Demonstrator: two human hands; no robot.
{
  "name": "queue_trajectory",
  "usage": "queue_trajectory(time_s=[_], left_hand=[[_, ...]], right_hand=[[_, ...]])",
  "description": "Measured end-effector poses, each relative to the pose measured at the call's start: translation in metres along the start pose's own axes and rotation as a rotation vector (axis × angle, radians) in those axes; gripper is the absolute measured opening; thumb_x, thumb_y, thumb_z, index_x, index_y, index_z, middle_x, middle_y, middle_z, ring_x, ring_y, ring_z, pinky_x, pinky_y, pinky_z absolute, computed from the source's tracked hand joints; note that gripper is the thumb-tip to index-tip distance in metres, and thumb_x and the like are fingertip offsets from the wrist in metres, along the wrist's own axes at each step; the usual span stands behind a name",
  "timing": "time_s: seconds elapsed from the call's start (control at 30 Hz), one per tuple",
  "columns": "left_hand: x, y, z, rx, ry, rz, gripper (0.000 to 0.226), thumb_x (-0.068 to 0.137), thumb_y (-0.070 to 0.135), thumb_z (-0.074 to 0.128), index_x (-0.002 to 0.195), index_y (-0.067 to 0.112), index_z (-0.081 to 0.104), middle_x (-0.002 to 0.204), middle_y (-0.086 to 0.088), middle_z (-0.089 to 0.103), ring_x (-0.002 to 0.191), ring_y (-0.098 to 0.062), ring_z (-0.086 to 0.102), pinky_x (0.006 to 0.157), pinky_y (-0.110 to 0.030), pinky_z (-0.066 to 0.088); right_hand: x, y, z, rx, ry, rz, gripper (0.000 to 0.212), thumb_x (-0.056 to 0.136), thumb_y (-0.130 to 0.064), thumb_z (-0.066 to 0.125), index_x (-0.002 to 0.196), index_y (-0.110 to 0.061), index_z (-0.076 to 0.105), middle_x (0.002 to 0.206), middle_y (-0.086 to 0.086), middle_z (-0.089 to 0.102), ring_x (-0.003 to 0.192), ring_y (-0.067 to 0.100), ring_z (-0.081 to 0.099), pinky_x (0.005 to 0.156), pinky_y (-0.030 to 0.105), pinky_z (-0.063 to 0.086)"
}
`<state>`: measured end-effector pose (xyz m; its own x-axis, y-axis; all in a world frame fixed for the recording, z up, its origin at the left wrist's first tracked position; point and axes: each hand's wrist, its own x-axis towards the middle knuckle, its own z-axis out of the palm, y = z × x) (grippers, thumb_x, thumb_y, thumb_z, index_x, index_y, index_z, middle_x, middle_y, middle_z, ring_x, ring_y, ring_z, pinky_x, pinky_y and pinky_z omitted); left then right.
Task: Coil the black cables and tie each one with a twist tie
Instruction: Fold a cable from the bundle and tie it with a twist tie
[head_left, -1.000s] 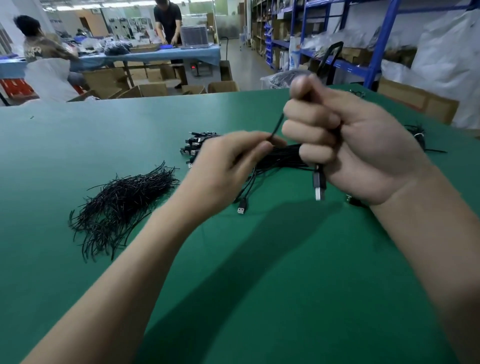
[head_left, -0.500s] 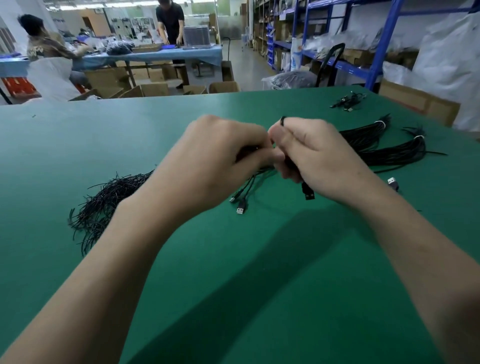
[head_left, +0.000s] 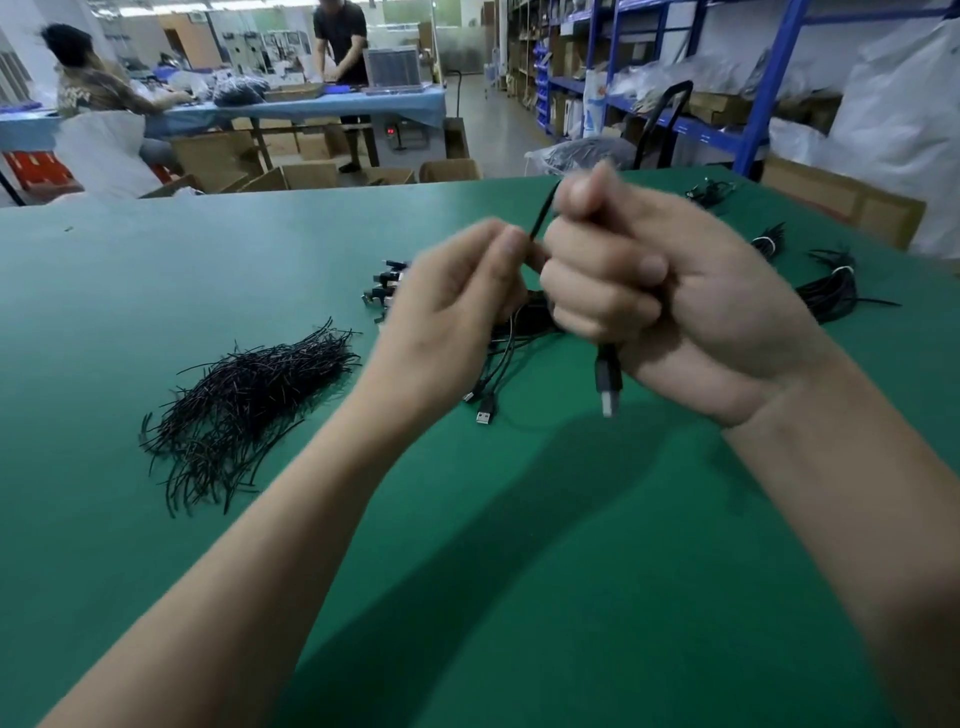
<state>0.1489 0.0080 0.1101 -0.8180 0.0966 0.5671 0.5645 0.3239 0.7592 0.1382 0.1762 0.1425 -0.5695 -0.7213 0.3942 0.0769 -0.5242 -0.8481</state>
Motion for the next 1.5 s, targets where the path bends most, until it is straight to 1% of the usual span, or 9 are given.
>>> queue_trajectory(time_s=[0.1, 0.23, 0.47, 0.6, 0.7, 0.93, 1.07, 1.3, 1.5], left_hand=[[-0.009, 0.0, 0.018, 0.18, -0.171, 0.015, 0.024, 0.107, 0.017, 0.043, 0.096, 0.02, 0.064, 0.067, 0.0, 0.047, 0.061, -0.01, 0.038, 0.06, -0.023, 0.034], [-0.009, 0.009, 0.016, 0.418, -0.269, 0.064, 0.021, 0.107, 0.016, 0.045, 0.099, 0.021, 0.064, 0.066, 0.001, 0.054, 0.058, -0.015, 0.047, 0.059, -0.03, 0.035], [-0.001, 0.029, -0.009, 0.663, -0.219, 0.239, 0.022, 0.102, 0.028, 0.058, 0.095, 0.013, 0.073, 0.062, 0.009, 0.05, 0.058, -0.014, 0.041, 0.06, -0.033, 0.035], [0.003, 0.035, -0.028, 0.578, -0.061, 0.251, 0.022, 0.097, 0.032, 0.065, 0.084, 0.016, 0.073, 0.056, 0.013, 0.052, 0.053, -0.005, 0.047, 0.053, -0.014, 0.032], [0.005, 0.031, -0.035, 0.411, 0.003, 0.187, 0.021, 0.097, 0.032, 0.066, 0.084, 0.017, 0.072, 0.059, 0.009, 0.053, 0.054, -0.003, 0.042, 0.053, -0.018, 0.03], [0.006, 0.015, -0.033, 0.115, 0.085, 0.098, 0.015, 0.094, 0.029, 0.07, 0.088, 0.017, 0.074, 0.073, -0.013, 0.067, 0.065, -0.009, 0.05, 0.058, -0.028, 0.04], [0.005, 0.003, -0.025, -0.053, 0.065, 0.026, 0.019, 0.1, 0.025, 0.061, 0.091, 0.015, 0.074, 0.07, -0.028, 0.052, 0.065, -0.019, 0.043, 0.057, -0.039, 0.032], [-0.008, -0.007, 0.012, 0.096, -0.149, -0.098, 0.036, 0.108, 0.02, 0.046, 0.074, 0.029, 0.054, 0.059, 0.008, 0.049, 0.052, -0.008, 0.034, 0.052, -0.024, 0.029], [-0.011, 0.004, 0.019, 0.371, -0.314, -0.062, 0.035, 0.106, 0.009, 0.044, 0.073, 0.019, 0.046, 0.061, 0.007, 0.056, 0.051, -0.006, 0.046, 0.057, -0.024, 0.039]], right_hand=[[0.002, -0.007, -0.006, -0.061, 0.232, -0.148, 0.034, 0.111, -0.024, 0.026, 0.099, -0.012, 0.055, 0.059, -0.01, 0.047, 0.05, 0.004, 0.042, 0.049, 0.017, 0.036], [0.002, -0.003, -0.017, -0.667, 0.544, -0.295, 0.031, 0.112, -0.019, 0.029, 0.099, -0.012, 0.057, 0.077, -0.002, 0.071, 0.074, 0.016, 0.072, 0.063, 0.026, 0.054], [0.0, 0.006, -0.026, -1.378, 0.594, -0.097, 0.032, 0.108, -0.024, 0.042, 0.089, -0.017, 0.065, 0.068, -0.006, 0.069, 0.063, 0.005, 0.066, 0.067, 0.03, 0.056], [0.0, 0.01, -0.017, -1.007, 0.338, 0.125, 0.06, 0.108, -0.046, 0.032, 0.074, -0.012, 0.068, 0.05, -0.003, 0.036, 0.047, 0.015, 0.032, 0.049, 0.029, 0.03], [0.002, 0.013, -0.008, -0.621, 0.159, 0.228, 0.066, 0.105, -0.052, 0.024, 0.077, -0.008, 0.064, 0.052, -0.004, 0.022, 0.046, 0.015, 0.021, 0.045, 0.022, 0.02], [-0.002, 0.016, -0.002, -0.249, 0.082, 0.194, 0.033, 0.108, -0.027, 0.033, 0.087, -0.012, 0.053, 0.055, -0.009, 0.04, 0.048, 0.009, 0.044, 0.052, 0.018, 0.04], [0.001, 0.016, 0.0, -0.058, 0.06, 0.146, 0.028, 0.107, -0.024, 0.033, 0.091, -0.013, 0.053, 0.057, -0.011, 0.045, 0.045, 0.001, 0.041, 0.047, 0.014, 0.037], [0.005, 0.004, -0.009, 0.012, 0.276, -0.054, 0.03, 0.109, -0.026, 0.031, 0.096, -0.015, 0.056, 0.061, -0.011, 0.035, 0.052, 0.004, 0.022, 0.048, 0.021, 0.018], [0.006, 0.011, -0.011, -0.49, 0.501, -0.189, 0.027, 0.111, -0.014, 0.031, 0.104, -0.009, 0.057, 0.082, 0.001, 0.071, 0.069, 0.012, 0.062, 0.056, 0.021, 0.043]])
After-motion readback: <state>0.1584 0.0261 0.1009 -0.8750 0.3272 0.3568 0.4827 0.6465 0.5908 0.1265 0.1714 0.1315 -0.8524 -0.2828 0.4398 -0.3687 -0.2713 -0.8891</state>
